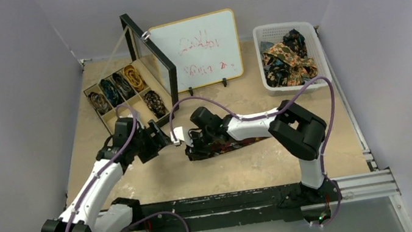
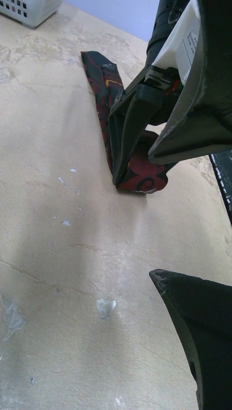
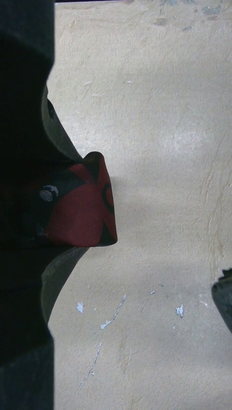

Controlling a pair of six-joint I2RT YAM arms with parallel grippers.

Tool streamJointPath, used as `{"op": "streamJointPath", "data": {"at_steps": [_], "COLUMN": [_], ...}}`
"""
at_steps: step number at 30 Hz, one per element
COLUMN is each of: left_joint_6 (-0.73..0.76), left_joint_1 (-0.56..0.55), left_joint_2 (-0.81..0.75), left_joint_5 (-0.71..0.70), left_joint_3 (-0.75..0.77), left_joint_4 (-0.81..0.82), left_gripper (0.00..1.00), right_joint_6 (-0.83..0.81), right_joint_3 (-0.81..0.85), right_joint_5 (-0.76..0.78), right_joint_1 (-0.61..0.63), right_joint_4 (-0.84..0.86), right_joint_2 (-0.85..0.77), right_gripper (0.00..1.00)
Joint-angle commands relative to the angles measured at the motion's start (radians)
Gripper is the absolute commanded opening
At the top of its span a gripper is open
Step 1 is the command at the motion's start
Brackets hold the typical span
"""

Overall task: Roll the ties
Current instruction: Roll the tie at the center of the board.

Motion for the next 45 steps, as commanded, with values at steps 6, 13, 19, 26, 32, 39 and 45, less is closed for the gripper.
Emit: {"op": "streamJointPath", "data": {"at_steps": [6,13,19,26,32,39,45], "left_joint_6": [0.015,0.013,0.021,0.018,0.02,0.027,0.034], "left_joint_1": [0.011,0.011,0.011,0.011,0.011,0.011,0.011], "left_joint_2": [0.036,0.046,0.05,0.086,0.15,0.234,0.281], "left_joint_5": [0.058,0.115,0.174,0.293,0.389,0.464,0.493], "left_joint_3": [-0.028,-0.05,-0.083,-0.143,-0.161,-0.162,-0.163], "left_joint_4": [0.077,0.127,0.196,0.329,0.431,0.537,0.586], "left_gripper": [0.78,0.78,0.78,0.77,0.75,0.72,0.7], "right_joint_6": [-0.013,0.123,0.651,1.211,1.384,1.42,1.419], "right_joint_3": [0.049,-0.002,-0.256,-0.445,-0.559,-0.529,-0.487], "right_joint_5": [-0.017,0.041,0.285,0.179,0.147,0.082,0.094], "right_joint_1": [0.013,0.005,-0.081,-0.226,-0.227,-0.227,-0.227], "right_joint_4": [-0.098,0.012,0.338,0.284,0.435,0.498,0.503], "right_joint_2": [0.001,-0.18,-0.484,-0.569,-0.548,-0.406,-0.357], "right_gripper": [0.64,0.81,0.99,0.97,0.74,0.58,0.53]}}
